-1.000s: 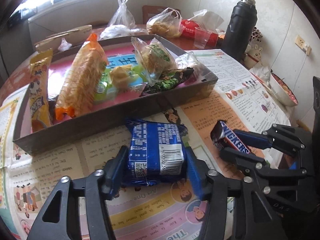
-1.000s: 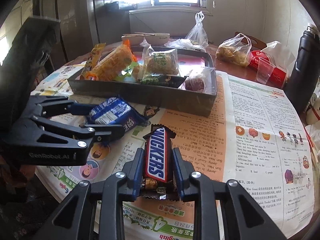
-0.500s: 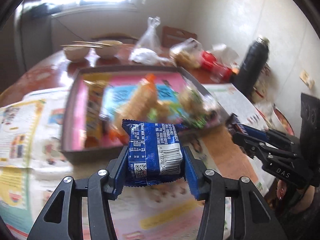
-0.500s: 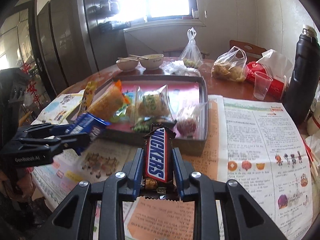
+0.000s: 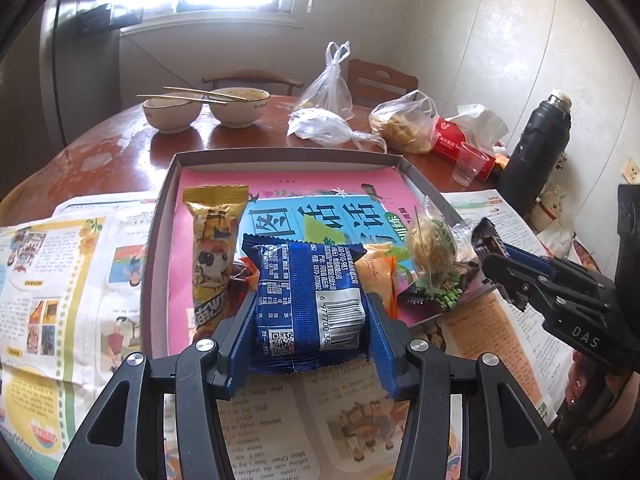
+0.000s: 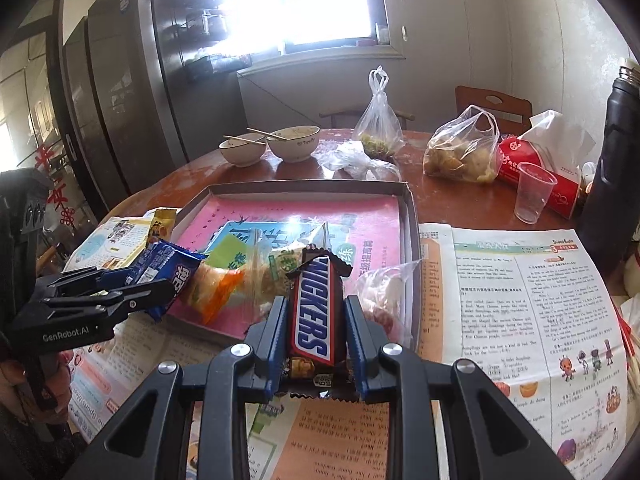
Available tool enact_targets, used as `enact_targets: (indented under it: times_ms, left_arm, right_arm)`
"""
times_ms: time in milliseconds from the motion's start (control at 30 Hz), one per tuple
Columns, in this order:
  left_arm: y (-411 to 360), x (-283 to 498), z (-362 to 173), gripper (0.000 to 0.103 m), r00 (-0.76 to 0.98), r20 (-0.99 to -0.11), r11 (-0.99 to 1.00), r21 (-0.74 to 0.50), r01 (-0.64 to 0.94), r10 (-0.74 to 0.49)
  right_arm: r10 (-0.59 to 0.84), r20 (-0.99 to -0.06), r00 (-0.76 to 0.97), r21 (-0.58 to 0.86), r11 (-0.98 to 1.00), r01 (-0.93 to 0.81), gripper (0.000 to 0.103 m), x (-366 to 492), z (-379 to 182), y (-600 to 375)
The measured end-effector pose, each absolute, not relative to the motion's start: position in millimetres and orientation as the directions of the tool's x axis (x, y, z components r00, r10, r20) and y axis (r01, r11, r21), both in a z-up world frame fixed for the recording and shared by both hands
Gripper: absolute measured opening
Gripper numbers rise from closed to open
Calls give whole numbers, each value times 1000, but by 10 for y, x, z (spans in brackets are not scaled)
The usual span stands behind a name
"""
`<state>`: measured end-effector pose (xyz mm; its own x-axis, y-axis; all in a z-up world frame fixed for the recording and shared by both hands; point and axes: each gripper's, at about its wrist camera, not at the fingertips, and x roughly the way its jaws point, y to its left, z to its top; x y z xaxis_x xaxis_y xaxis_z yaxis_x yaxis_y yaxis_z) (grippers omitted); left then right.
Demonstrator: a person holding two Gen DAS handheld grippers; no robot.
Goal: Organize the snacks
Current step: 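Lift both held snacks and carry them over the tray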
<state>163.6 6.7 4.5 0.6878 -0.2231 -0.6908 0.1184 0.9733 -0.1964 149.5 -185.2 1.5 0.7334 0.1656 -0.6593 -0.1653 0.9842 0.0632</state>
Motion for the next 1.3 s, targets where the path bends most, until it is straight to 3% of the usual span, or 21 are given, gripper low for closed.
enact_targets:
  times_ms: [1300]
  left_arm:
    - [21,1892,-164,52,661,-716,973,-207,105,-223]
  right_arm:
    - [151,-685,713,50,986,-160,29,1962,-251,-1709]
